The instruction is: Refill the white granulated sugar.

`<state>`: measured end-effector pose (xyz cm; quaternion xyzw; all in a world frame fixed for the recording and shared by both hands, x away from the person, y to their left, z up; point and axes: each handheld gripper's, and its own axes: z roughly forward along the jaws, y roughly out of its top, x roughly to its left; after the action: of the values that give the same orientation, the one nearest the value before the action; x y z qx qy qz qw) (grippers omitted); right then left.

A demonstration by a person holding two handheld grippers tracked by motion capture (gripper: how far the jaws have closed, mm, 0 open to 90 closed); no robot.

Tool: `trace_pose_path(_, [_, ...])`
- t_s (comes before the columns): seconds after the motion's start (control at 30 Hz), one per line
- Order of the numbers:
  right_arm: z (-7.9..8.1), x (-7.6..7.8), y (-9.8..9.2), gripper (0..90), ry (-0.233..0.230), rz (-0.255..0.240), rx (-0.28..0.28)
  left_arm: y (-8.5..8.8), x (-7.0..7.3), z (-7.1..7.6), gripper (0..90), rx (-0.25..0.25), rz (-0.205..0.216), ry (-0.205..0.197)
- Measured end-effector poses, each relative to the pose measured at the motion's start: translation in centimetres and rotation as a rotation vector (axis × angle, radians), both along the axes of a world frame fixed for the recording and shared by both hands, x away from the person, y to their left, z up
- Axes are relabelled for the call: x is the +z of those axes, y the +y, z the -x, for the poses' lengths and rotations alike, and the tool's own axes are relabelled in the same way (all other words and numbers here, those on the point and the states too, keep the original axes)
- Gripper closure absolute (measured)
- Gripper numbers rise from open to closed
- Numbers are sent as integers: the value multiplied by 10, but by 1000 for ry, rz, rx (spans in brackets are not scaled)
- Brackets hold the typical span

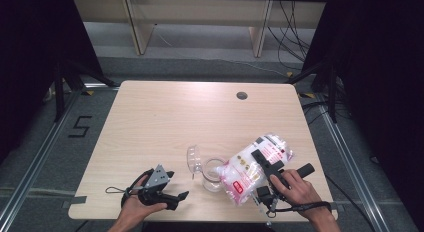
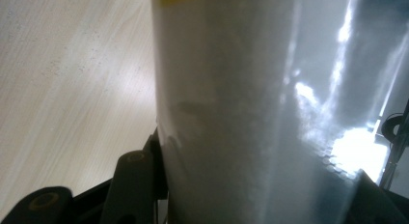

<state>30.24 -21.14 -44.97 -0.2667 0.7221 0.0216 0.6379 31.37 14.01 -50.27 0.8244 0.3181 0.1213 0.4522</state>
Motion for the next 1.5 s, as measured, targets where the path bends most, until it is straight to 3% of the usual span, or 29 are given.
trace_pose_path(0.13, [0,-1,-1,535,12,-2,-20,0,0,0,157,1,0,0])
trace_pose_path(0.3, [1,-2,-1,536,4,-8,-8,0,0,0,157,0,0,0])
trace_pose_path(0.37, [-1,0,1,536,-2,11,14,0,0,0,157,0,0,0])
trace_pose_path(0.47, [0,-1,1,537,-2,11,14,2,1,-1,157,-8,-21,-8])
trace_pose_path(0.53, [1,-2,-1,536,2,-6,-3,0,0,0,157,6,15,-2])
trace_pose_path(0.6, [1,-2,-1,537,0,-6,-5,2,1,-1,157,-8,-18,-9])
trace_pose_path(0.77, [0,-1,-1,537,2,-6,1,2,1,-1,157,-6,-19,-9])
trace_pose_path(0.8, [1,-1,-1,538,8,-8,-14,0,0,0,157,-2,9,-7])
trace_pose_path(0.87, [1,-1,-1,538,11,-4,-14,2,1,-1,157,-10,-11,-12])
trace_pose_path(0.97, [0,-1,-1,538,5,-7,-4,-1,0,1,157,3,19,-1])
trace_pose_path(1.1, [1,-1,-2,538,8,-8,-17,1,1,0,157,-7,-3,-7])
trace_pose_path(1.2, [1,-1,-2,539,6,-2,-16,0,0,0,157,1,13,-1])
trace_pose_path(1.37, [1,-1,-2,539,-5,-7,-8,1,2,0,157,-8,-6,-1])
trace_pose_path(1.43, [2,-1,-1,539,-4,-4,-6,0,1,0,157,-4,8,-1])
trace_pose_path(1.5, [2,-1,-1,539,-2,-5,-6,2,2,0,157,-18,-18,-6])
